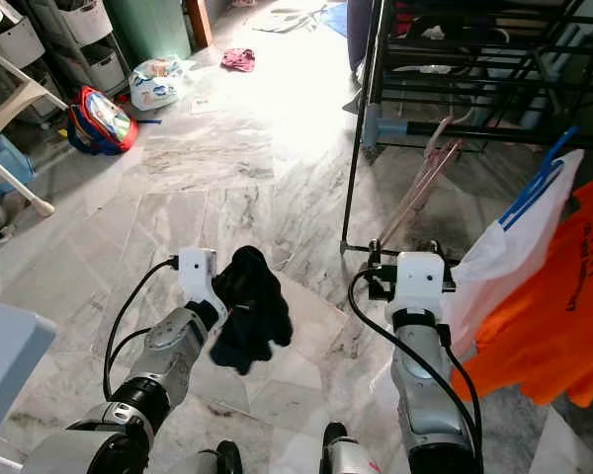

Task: Hang hanger

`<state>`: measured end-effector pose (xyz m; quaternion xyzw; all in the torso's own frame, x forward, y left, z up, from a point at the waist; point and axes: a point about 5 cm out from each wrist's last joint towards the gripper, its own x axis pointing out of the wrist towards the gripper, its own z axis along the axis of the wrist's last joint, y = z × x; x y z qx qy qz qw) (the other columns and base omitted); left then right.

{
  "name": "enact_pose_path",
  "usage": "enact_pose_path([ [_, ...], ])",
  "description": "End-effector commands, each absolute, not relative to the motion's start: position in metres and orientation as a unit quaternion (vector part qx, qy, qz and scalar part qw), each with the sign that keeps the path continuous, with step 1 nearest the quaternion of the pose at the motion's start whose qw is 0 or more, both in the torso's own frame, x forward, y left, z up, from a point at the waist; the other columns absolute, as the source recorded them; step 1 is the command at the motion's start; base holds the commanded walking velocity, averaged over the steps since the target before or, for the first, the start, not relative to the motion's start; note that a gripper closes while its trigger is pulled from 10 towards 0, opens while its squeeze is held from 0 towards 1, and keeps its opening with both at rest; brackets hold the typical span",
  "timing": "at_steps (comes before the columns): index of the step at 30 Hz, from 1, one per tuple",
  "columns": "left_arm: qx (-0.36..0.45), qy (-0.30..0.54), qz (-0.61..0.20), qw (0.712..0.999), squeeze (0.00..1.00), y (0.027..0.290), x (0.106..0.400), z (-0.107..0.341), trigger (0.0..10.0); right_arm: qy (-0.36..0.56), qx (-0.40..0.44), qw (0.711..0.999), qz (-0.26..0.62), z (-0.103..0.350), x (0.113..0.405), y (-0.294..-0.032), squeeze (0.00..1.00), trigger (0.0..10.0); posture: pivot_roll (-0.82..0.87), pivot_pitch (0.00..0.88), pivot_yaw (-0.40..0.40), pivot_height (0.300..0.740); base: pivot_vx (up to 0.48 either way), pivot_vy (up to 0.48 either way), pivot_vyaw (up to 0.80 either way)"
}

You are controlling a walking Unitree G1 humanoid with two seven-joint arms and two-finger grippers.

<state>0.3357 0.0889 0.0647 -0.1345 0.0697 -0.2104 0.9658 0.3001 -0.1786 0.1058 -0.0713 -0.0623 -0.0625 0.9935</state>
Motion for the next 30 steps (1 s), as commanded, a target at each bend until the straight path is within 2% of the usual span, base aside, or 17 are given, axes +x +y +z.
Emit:
enact_pose_path([
  [1, -0.13, 0.062, -0.216, 0.966, 0.0, 0.091, 0.339, 0.069, 10.0, -0.047, -0.069, 0.995, -0.056, 0.1, 0.299, -0.176, 0.0, 10.0, -0.14, 0.188, 0.073, 0.74, 0.0, 0.0, 0.0],
  [23, -0.128, 0.057, -0.206, 0.968, 0.0, 0.097, 0.34, 0.071, 10.0, -0.049, -0.076, 0.993, -0.076, 0.099, 0.292, -0.18, 0.0, 10.0, -0.13, 0.207, 0.085, 0.74, 0.0, 0.0, 0.0],
  [30, -0.126, 0.058, -0.21, 0.968, 0.0, 0.097, 0.341, 0.072, 10.0, -0.086, -0.073, 0.992, -0.06, 0.126, 0.306, -0.168, 0.0, 10.0, -0.14, 0.208, 0.095, 0.74, 0.0, 0.0, 0.0],
])
